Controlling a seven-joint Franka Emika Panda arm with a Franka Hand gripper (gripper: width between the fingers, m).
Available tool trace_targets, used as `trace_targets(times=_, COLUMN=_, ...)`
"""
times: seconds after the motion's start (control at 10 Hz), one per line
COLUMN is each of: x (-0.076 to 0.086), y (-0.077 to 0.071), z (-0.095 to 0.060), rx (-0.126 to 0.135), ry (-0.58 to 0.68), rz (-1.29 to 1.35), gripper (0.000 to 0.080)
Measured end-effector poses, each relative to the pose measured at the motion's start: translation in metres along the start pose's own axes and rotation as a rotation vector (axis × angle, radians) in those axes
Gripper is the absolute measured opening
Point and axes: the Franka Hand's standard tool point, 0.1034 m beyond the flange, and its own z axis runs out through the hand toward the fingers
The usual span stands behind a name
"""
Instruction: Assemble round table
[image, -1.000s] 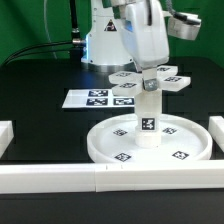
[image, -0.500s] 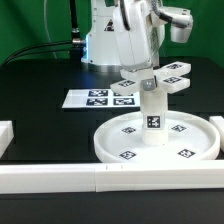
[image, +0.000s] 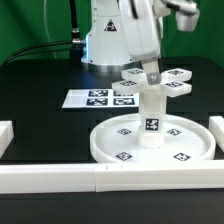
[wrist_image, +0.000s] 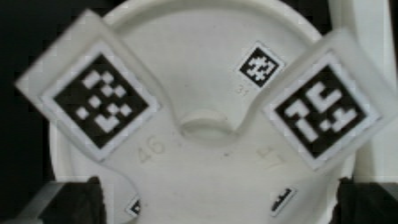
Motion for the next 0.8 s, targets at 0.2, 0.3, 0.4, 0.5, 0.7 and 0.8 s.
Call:
trace_targets(times=0.2, x=-0.009, y=-0.0007, z=-0.0164, rx=0.022, ry=-0.022, rz=-0.001, gripper=0.0649)
trace_targets(times=0.3, x=-0.0091, y=-0.0002, z=-0.0163, rx=0.022, ry=-0.022, rz=-0.024, gripper=0.0649)
trace_targets(times=0.4, x=-0.0091, y=0.0001, z=-0.0149, rx=0.02, ry=-0.021, rz=-0.024, gripper=0.0649)
trace_targets(times=0.5, x=-0.0081, y=-0.0003, z=-0.0133, rx=0.018, ry=-0.015, rz=-0.116, gripper=0.0649)
trace_targets(times=0.7, x=-0.009, y=-0.0019, z=-0.01, rx=-0.009, ry=0.004, rz=-0.43, gripper=0.0649)
trace_targets(times=0.8, x=-0.0124, y=-0.0046, z=-0.0113, rx=-0.032, ry=0.012, rz=-0.58, gripper=0.0649)
